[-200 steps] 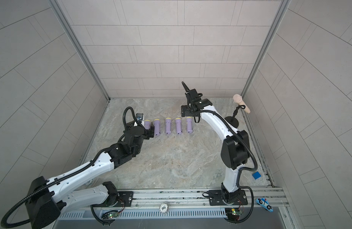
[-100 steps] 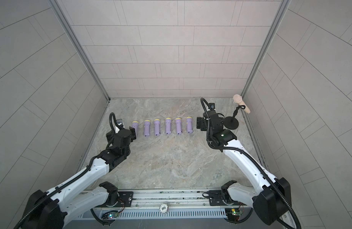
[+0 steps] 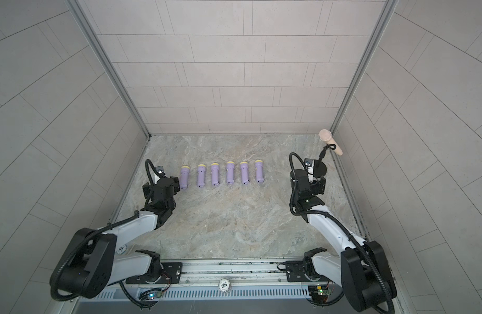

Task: Close the plug at the bottom of the flashlight
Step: Reset both arms

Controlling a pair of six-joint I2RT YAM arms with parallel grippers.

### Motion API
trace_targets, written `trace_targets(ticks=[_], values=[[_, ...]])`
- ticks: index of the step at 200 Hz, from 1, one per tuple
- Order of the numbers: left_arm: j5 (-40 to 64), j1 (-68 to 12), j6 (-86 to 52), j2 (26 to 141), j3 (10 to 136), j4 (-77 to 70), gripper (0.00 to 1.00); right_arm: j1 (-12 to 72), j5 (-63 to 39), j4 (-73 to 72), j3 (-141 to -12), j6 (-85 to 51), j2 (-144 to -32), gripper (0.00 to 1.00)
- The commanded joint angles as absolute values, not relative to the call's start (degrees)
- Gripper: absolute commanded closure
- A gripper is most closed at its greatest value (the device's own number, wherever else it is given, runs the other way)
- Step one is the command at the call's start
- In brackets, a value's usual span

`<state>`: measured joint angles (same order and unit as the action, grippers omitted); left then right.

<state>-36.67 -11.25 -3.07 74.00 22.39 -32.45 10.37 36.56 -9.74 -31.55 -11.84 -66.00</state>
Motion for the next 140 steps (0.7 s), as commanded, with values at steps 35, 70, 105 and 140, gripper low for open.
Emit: trace_targets(ticks=[35,70,105,140], values=[[-28.6,-7.6,-3.3,81.4,22.1,-44.1,0.0,8.5,33.0,-23.3,-29.6,-8.6,-75.1,0.0],[-24.1,-7.4,-0.8,89.2,22.3,-51.4,0.0,7.8,31.4,-32.0,-25.9,-7.3,-78.6,0.0],[-21.2,-7.3,0.2,89.5,21.5,-52.6,0.0,7.7,26.2,-44.7,-22.8,-3.5,-85.5,0.0],[-19.8,-7.4,0.9,90.1,21.2,-53.7,0.01,6.7,23.9,-43.8,-23.7,-3.9,-86.7,0.0]])
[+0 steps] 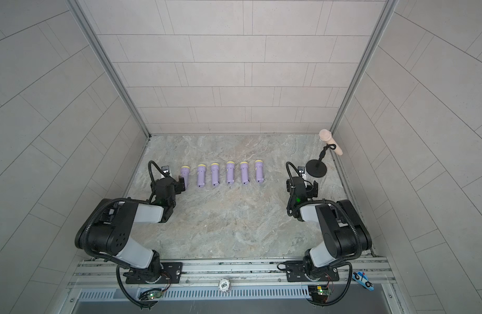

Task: Close the plug at the bottom of the flashlight
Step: Reset both arms

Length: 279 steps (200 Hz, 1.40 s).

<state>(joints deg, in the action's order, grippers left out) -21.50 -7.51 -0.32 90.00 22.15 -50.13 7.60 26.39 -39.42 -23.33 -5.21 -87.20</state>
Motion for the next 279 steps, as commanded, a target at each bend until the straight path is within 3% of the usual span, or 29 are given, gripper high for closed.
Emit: trace_targets(ticks=[1,47,58,76,164,279], values=[[-19.8,-7.3,1.0,90.1,21.2,-53.7,0.01,6.7,23.9,-43.6,-23.8,-4.0,-86.6,0.0],[-12.8,-4.6,0.1,90.7,24.1,-48.9,0.0,6.5,23.7,-43.6,-23.8,-4.2,-86.7,0.0],[-13.2,-4.6,0.7,92.5,22.9,-54.3,0.0,6.1,23.1,-43.1,-24.0,-4.4,-86.6,0.0],[-14.0,-3.1,-2.2,91.2,24.5,-49.0,0.01,5.3,21.4,-42.3,-24.3,-4.7,-86.5,0.0],[-18.3,-5.6,-0.1,91.5,22.3,-54.9,0.0,5.3,21.4,-42.4,-24.3,-4.8,-86.4,0.0],[-14.9,-6.1,1.8,91.8,21.6,-56.2,0.0,5.3,21.4,-42.3,-24.3,-4.8,-86.4,0.0]])
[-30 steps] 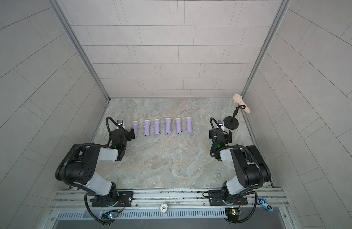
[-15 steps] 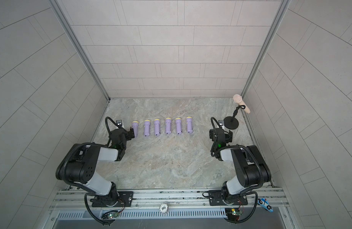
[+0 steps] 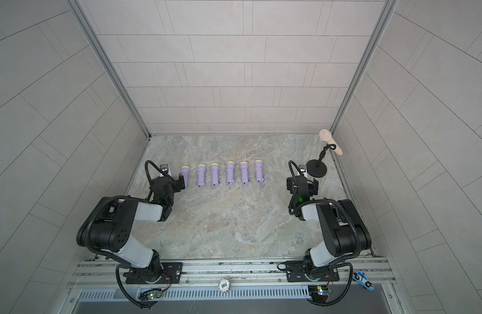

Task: Close the plug at the bottom of the flashlight
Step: Reset both arms

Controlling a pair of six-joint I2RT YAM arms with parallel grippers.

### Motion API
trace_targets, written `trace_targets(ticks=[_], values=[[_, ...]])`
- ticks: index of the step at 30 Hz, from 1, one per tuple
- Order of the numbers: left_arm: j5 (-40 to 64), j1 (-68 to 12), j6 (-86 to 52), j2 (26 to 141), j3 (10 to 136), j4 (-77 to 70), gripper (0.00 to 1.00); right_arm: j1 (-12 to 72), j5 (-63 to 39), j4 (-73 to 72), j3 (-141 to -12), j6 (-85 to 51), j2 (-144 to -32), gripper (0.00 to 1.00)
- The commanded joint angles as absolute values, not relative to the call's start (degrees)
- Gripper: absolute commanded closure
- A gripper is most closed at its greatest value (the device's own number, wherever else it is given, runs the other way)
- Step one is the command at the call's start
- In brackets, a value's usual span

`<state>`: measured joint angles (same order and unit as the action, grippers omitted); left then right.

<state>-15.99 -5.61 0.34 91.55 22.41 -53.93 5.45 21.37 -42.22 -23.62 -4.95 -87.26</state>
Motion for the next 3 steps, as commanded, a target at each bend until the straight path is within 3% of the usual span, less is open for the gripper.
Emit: trace_targets(ticks=[1,3], values=[[-15.0,-6.1,1.7,91.8,21.7,-56.0,0.0,5.3,21.4,-42.4,-24.3,-4.8,-86.4,0.0],[-16.3,-6.0,0.7,91.3,22.0,-55.0,0.0,5.3,21.5,-42.4,-24.2,-4.8,-86.4,0.0]])
